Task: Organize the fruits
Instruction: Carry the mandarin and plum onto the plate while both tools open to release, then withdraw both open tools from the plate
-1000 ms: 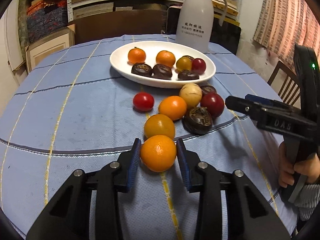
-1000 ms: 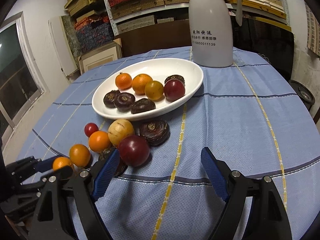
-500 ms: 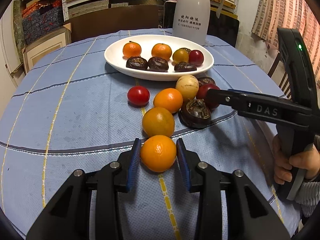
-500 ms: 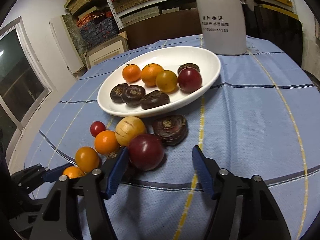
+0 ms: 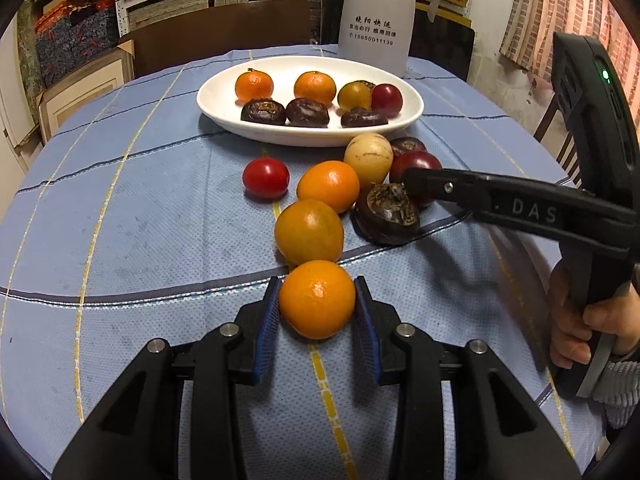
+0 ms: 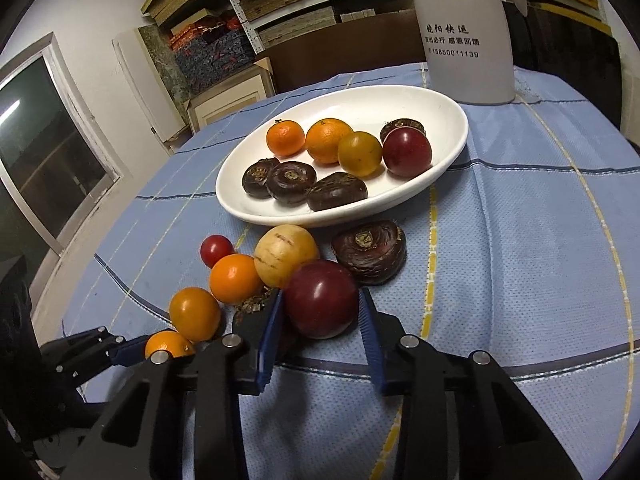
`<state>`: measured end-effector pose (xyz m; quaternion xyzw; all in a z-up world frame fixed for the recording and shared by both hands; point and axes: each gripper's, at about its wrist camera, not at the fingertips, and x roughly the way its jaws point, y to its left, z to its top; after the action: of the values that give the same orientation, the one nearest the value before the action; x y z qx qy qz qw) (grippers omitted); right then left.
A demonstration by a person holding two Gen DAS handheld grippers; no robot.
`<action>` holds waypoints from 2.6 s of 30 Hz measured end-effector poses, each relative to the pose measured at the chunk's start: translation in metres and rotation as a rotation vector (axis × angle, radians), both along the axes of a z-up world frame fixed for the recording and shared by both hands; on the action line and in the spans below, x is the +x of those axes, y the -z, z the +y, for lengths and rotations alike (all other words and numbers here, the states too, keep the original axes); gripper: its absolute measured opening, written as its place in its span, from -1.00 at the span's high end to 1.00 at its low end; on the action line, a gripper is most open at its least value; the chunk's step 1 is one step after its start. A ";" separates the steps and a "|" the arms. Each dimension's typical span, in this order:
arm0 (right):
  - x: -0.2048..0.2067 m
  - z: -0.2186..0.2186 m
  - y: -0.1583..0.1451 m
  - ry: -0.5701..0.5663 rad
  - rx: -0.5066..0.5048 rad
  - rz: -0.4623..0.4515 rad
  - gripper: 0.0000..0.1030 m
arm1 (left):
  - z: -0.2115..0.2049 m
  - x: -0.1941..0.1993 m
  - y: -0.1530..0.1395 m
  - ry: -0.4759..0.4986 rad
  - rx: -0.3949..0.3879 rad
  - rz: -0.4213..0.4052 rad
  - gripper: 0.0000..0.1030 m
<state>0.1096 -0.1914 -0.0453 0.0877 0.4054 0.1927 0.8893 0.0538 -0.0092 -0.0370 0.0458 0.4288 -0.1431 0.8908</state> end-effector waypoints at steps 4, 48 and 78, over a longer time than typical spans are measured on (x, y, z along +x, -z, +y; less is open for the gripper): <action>-0.012 -0.007 -0.009 0.016 -0.004 -0.040 0.27 | 0.002 -0.007 -0.011 -0.006 -0.012 -0.051 0.32; 0.090 -0.018 -0.071 0.127 -0.004 -0.176 -0.10 | -0.013 0.123 -0.068 -0.132 0.036 -0.213 -0.16; -0.031 0.017 -0.020 -0.021 -0.125 -0.123 -0.26 | 0.013 0.015 -0.045 -0.222 0.087 -0.231 -0.56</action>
<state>0.0790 -0.1748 -0.0251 0.0158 0.3621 0.1814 0.9142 0.0690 0.0036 0.0078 0.0526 0.3318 -0.0188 0.9417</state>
